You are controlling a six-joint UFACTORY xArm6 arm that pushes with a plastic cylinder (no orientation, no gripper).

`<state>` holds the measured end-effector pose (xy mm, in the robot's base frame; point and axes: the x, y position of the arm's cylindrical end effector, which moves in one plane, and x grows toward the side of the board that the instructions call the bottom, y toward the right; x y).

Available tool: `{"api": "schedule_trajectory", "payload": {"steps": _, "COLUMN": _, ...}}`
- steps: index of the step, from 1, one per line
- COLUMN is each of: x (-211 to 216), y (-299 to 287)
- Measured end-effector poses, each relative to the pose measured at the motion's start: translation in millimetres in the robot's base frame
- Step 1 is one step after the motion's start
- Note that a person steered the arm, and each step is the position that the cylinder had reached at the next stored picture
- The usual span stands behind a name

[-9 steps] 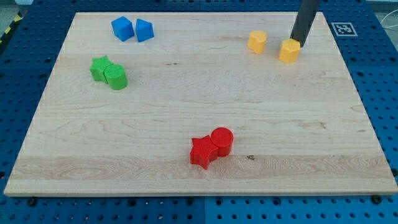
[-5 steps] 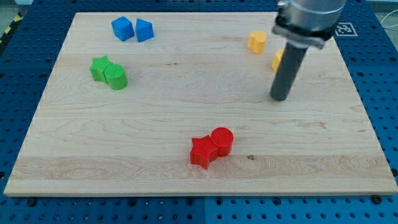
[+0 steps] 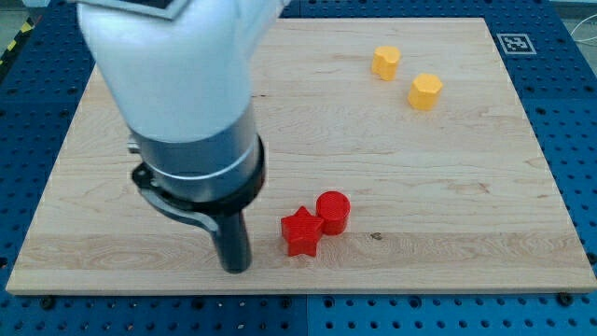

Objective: Push the red star and the red circle towards the center of the board

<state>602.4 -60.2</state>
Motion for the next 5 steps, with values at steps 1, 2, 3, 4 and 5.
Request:
{"api": "schedule_trajectory", "payload": {"steps": 1, "x": -0.5, "y": 40.3}}
{"api": "schedule_trajectory", "payload": {"steps": 2, "x": -12.4, "y": 67.0}}
{"api": "schedule_trajectory", "payload": {"steps": 3, "x": -26.1, "y": 91.5}}
{"api": "schedule_trajectory", "payload": {"steps": 4, "x": -37.1, "y": 123.2}}
{"api": "schedule_trajectory", "payload": {"steps": 5, "x": -58.4, "y": 153.7}}
